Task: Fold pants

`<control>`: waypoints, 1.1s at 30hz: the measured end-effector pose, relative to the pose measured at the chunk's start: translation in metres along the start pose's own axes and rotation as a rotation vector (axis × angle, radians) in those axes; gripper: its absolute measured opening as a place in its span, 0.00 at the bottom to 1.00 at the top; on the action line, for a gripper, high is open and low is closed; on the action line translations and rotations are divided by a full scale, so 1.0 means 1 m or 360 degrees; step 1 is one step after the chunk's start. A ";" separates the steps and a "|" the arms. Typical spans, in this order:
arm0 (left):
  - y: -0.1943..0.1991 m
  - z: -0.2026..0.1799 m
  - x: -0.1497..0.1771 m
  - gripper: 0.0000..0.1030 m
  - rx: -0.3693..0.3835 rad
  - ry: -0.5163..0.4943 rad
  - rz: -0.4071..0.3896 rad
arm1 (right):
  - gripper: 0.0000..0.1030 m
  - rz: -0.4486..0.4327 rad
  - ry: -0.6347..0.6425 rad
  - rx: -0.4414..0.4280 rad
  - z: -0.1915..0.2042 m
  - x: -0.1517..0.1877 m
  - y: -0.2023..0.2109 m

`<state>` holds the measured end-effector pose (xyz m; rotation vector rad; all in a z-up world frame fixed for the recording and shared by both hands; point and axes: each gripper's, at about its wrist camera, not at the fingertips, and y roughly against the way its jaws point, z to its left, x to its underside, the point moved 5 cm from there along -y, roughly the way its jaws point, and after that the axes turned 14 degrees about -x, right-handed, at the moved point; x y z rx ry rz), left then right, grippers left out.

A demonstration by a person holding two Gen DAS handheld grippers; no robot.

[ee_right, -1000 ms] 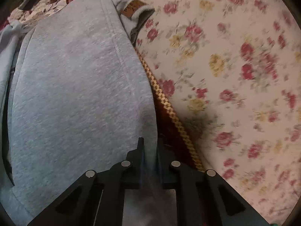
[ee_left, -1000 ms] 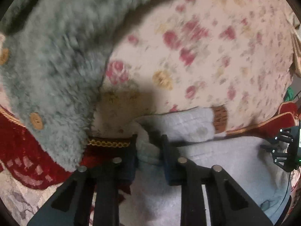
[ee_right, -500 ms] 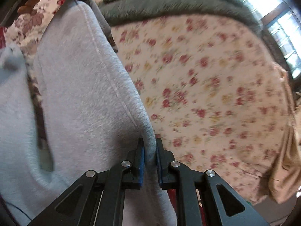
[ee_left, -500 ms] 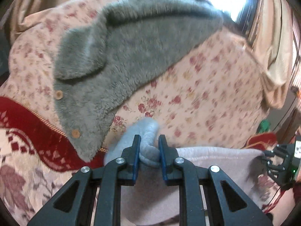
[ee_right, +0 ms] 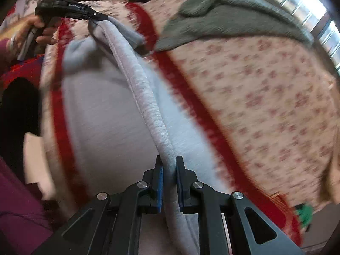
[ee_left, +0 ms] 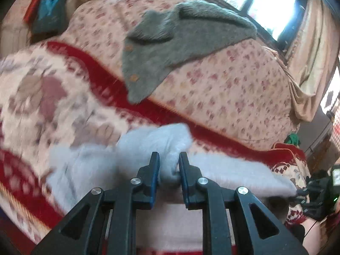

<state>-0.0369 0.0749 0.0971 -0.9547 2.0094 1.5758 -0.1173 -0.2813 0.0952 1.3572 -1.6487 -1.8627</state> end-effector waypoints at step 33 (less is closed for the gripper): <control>-0.067 -0.071 0.000 0.86 -0.0702 -0.0791 -0.0092 | 0.76 -0.0241 -0.0679 -0.0477 0.041 0.043 -0.043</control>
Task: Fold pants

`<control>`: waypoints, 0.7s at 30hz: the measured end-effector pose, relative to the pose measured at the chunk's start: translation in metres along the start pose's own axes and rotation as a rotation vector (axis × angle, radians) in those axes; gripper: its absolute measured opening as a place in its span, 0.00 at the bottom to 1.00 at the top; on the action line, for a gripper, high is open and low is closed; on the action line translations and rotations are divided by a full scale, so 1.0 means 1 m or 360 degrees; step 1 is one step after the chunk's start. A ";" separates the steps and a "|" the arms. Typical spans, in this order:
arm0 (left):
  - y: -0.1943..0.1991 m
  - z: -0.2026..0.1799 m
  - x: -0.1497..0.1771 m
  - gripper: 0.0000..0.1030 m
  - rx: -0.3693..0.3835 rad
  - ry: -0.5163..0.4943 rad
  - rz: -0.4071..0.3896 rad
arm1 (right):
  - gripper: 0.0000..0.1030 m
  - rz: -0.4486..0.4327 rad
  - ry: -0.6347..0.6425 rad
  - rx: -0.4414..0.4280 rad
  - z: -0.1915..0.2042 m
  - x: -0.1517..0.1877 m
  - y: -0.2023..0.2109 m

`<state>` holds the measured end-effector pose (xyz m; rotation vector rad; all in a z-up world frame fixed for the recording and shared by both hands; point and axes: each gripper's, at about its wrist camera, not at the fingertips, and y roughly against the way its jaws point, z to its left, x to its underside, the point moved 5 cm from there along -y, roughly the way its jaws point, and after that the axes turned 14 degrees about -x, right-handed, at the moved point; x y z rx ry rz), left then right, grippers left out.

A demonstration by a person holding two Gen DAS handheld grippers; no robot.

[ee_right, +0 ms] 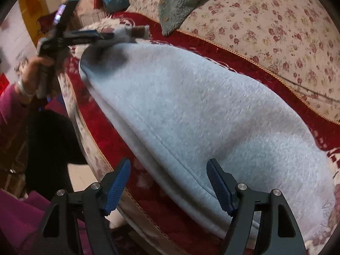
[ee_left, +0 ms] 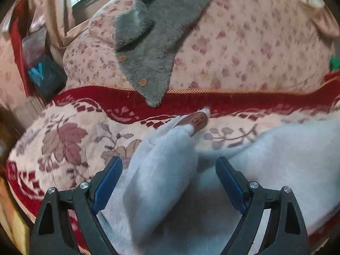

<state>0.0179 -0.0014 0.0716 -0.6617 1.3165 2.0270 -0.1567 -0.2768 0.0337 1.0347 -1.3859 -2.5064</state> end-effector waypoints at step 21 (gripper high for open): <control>-0.033 0.142 0.094 0.15 0.0519 0.1393 0.0453 | 0.77 -0.0334 -0.0946 -0.0700 -0.060 0.066 0.017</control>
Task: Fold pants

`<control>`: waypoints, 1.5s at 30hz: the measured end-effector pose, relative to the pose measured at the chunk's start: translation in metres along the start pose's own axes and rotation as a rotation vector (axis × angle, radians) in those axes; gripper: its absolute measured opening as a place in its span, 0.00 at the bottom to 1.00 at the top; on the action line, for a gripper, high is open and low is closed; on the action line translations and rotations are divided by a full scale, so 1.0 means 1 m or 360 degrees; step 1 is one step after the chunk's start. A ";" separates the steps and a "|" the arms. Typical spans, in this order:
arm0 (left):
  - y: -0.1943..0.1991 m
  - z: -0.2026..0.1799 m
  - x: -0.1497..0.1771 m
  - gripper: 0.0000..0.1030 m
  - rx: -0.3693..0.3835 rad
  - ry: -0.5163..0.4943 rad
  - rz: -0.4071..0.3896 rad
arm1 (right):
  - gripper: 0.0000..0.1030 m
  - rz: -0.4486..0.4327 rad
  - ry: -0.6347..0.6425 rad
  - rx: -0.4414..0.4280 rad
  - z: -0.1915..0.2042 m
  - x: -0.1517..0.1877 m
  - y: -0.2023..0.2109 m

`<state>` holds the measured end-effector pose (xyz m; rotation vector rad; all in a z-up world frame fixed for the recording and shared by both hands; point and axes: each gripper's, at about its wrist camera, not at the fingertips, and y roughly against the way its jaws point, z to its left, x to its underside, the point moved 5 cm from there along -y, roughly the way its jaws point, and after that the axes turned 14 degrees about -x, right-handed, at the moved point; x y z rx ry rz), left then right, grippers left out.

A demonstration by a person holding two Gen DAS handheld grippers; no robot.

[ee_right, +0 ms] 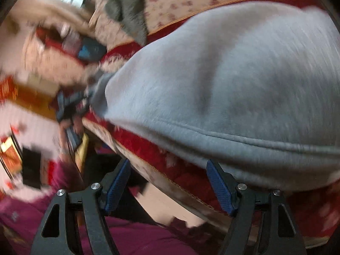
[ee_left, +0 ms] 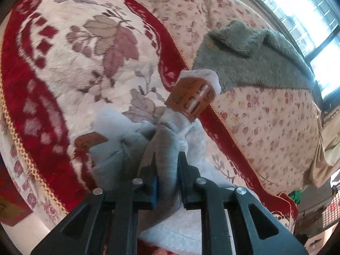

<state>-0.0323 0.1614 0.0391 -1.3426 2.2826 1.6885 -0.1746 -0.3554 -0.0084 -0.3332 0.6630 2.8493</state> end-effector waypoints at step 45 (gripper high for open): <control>-0.025 0.057 0.020 0.14 0.0157 0.0334 0.0158 | 0.10 -0.0399 -0.0194 -0.0207 -0.007 -0.020 0.094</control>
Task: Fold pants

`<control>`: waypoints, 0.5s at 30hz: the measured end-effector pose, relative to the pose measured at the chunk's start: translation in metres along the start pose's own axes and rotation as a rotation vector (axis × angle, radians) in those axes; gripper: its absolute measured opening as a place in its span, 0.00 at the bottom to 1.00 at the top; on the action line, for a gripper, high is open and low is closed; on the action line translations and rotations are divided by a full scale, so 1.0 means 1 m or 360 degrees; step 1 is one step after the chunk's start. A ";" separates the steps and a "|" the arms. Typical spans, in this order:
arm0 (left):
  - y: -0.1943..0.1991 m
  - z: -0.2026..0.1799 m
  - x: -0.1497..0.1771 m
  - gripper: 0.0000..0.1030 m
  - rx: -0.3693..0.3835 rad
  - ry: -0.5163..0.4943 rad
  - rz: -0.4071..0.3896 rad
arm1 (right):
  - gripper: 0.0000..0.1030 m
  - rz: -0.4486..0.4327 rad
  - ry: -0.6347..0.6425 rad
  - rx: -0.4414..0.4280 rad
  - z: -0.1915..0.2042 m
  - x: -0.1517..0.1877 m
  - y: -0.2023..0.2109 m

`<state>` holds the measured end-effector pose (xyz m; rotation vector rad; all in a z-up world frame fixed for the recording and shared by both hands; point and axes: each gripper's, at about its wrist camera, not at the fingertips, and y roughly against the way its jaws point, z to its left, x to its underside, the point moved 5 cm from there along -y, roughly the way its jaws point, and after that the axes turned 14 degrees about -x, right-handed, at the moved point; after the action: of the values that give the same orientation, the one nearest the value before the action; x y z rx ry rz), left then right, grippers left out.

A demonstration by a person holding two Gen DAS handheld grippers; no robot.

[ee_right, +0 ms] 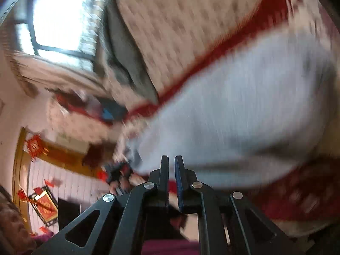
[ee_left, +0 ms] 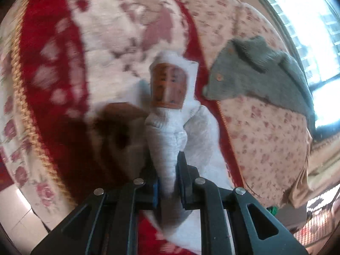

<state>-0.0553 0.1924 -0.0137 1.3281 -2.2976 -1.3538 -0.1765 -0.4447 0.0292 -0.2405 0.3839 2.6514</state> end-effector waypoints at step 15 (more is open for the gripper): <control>-0.009 -0.053 0.018 0.73 -0.0102 -0.0313 -0.0069 | 0.85 -0.0299 -0.0238 0.0100 -0.053 -0.017 -0.015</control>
<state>-0.0326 0.1439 0.0054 1.2847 -2.3361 -1.6247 -0.1493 -0.4543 -0.0202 -0.0550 0.3754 2.4494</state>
